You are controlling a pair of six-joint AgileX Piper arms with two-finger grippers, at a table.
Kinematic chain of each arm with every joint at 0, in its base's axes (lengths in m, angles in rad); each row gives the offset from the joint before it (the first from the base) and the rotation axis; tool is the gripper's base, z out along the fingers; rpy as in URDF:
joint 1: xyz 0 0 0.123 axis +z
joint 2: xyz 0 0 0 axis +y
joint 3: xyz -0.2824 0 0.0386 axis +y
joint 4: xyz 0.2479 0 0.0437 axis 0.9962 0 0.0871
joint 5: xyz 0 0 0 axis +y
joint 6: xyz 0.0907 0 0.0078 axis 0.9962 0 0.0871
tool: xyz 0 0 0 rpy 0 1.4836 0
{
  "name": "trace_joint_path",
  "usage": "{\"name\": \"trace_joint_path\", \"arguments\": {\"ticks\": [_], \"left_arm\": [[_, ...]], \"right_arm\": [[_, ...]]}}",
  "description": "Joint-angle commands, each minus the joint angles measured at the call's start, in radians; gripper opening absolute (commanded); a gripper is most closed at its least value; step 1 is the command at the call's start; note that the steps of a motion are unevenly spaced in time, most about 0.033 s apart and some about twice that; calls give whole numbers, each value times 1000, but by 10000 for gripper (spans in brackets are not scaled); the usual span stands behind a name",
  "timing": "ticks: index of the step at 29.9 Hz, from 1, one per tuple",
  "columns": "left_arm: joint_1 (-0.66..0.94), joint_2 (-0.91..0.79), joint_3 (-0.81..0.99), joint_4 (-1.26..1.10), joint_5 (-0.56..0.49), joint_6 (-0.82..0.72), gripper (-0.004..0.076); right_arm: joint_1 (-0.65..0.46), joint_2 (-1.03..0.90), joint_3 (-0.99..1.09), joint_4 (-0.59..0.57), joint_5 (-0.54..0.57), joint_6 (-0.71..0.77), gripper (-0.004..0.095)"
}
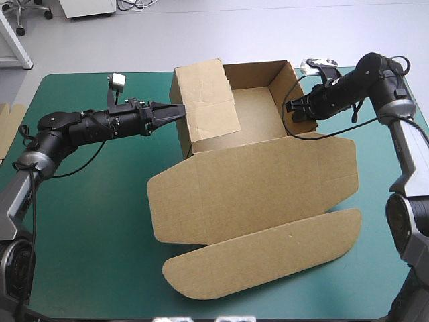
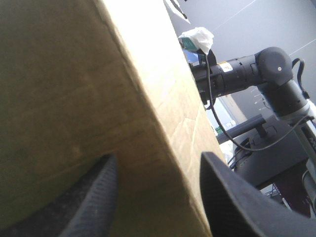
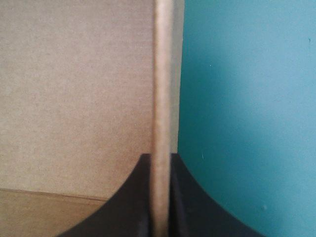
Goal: Fold the box
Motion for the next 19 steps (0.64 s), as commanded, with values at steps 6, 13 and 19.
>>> {"name": "trace_joint_path", "arguments": {"ticks": [6,13,19], "left_arm": [[-19,-42,-111,42,-4,-89,449],[-19,-42,-179,198,-33,-198,469],[-25,-42,-206,285,-73,-274,469]], "right_arm": [[-1,-56,-27,65,-15,3,2],[40,-55,-27,6,-19,14,2],[60,-55,-27,-24,-25,35,2]]}}
